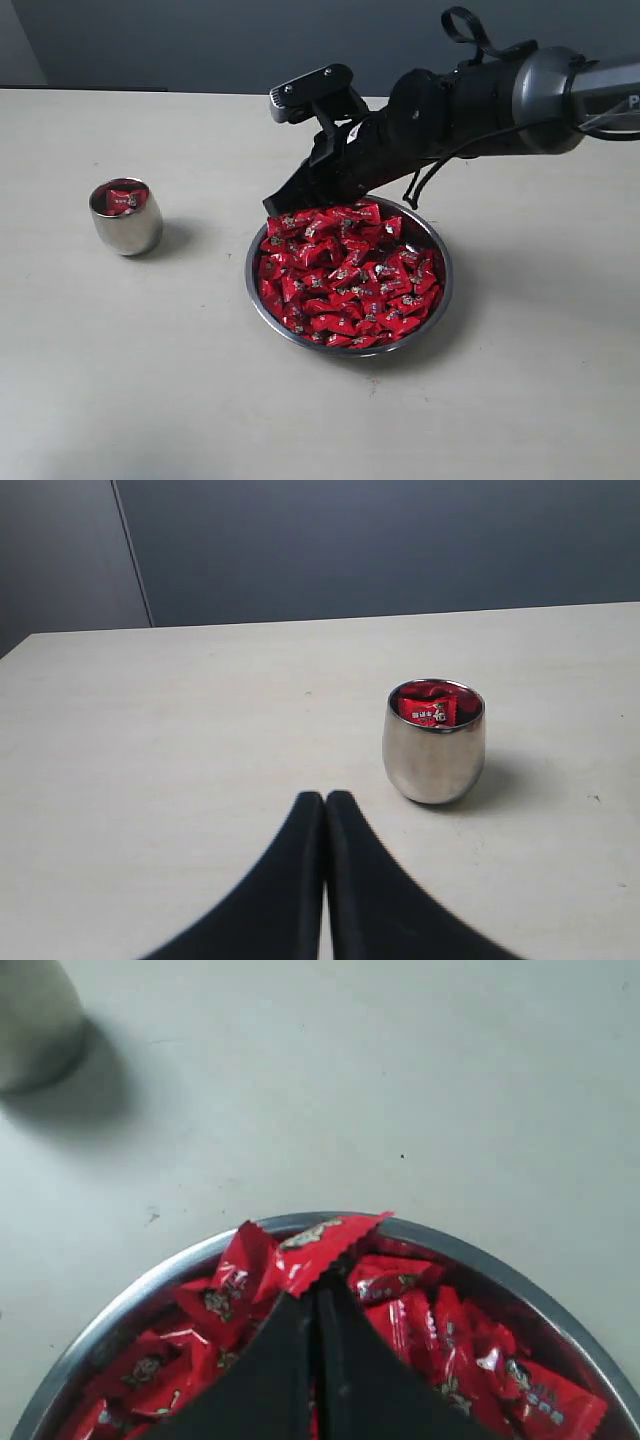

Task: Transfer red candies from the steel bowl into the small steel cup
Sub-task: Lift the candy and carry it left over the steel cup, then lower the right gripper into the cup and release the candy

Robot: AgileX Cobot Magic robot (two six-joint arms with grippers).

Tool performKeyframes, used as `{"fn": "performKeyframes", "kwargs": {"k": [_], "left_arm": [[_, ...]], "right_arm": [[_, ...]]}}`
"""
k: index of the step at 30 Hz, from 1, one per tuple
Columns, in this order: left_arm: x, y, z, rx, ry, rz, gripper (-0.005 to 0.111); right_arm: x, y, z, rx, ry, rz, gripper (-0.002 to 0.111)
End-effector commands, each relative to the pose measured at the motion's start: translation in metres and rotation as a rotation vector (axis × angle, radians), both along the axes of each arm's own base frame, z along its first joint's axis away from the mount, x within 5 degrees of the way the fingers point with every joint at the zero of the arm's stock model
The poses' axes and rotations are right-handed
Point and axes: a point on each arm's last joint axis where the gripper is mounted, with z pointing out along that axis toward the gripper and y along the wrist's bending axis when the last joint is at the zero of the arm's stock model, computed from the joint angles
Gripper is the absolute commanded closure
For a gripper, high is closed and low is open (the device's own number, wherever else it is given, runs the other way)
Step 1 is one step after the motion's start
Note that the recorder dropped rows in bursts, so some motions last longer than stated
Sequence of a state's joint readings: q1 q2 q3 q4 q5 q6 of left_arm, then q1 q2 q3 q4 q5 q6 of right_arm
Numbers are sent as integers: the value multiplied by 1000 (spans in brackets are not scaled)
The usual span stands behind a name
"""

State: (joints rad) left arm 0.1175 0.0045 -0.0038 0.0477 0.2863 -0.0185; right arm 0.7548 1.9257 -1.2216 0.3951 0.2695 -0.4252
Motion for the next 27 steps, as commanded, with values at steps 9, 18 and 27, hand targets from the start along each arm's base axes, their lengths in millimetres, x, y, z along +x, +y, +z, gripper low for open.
{"fn": "performKeyframes", "kwargs": {"k": [9,18,27], "left_arm": [[0,0,-1,-3,-3,1,106],[0,0,-1,-3,-3,1,106],[0,0,-1,-3,-3,1,106]], "right_arm": [[22,47,0,138,35,165,109],[29,80,23,269,50,286,109],[10,127,16,295,66,437,109]]}}
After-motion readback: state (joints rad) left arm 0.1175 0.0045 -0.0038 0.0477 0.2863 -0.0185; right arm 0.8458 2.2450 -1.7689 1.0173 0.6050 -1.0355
